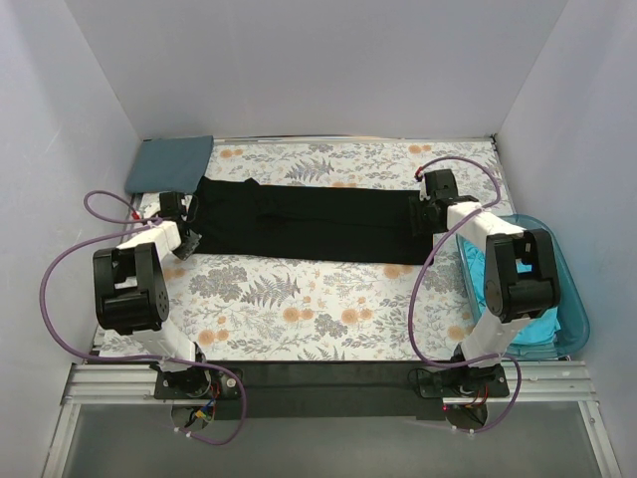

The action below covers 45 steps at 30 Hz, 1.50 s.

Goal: Fold and stack the t-shirts
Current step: Fold the tshirt

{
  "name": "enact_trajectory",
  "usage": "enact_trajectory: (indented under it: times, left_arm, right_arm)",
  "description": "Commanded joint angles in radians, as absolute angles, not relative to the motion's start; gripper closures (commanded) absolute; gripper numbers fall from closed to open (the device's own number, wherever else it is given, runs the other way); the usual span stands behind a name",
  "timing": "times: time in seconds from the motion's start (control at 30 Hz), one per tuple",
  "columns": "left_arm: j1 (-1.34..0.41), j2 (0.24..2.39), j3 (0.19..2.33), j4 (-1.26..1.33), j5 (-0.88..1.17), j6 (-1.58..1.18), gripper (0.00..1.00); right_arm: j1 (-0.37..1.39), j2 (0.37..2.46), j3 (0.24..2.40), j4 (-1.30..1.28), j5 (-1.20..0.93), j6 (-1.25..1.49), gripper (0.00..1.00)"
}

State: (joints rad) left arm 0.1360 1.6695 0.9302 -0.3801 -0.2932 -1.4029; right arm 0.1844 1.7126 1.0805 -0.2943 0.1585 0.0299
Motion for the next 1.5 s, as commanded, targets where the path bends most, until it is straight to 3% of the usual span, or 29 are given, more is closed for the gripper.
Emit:
enact_trajectory:
  times: [0.0, 0.47, 0.7, 1.3, 1.37, 1.47]
  left_arm:
    - [0.155, 1.612, 0.916, -0.361, -0.285, -1.405, 1.0]
    - [0.187, 1.595, 0.874, -0.336, -0.244, -1.431, 1.0]
    - [0.21, 1.571, 0.859, -0.333, -0.224, -1.442, 1.0]
    - [0.244, 1.514, 0.83, -0.327, -0.183, -1.468, 1.0]
    - [0.245, 1.499, 0.839, -0.319, -0.172, -1.459, 0.94]
    - [0.244, 1.49, 0.859, -0.316, -0.156, -1.436, 0.7]
  right_arm:
    - [0.166, 1.739, 1.149, -0.242, 0.132, -0.081, 0.51]
    - [0.1, 1.824, 1.201, -0.258, -0.09, -0.187, 0.56]
    - [0.094, 1.844, 1.235, -0.287, -0.104, -0.196, 0.99]
    - [0.094, 1.904, 1.313, -0.287, -0.064, -0.173, 0.99]
    - [0.092, 1.916, 1.312, -0.288, -0.071, -0.166, 0.99]
    - [0.092, 1.921, 1.31, -0.287, -0.074, -0.163, 0.99]
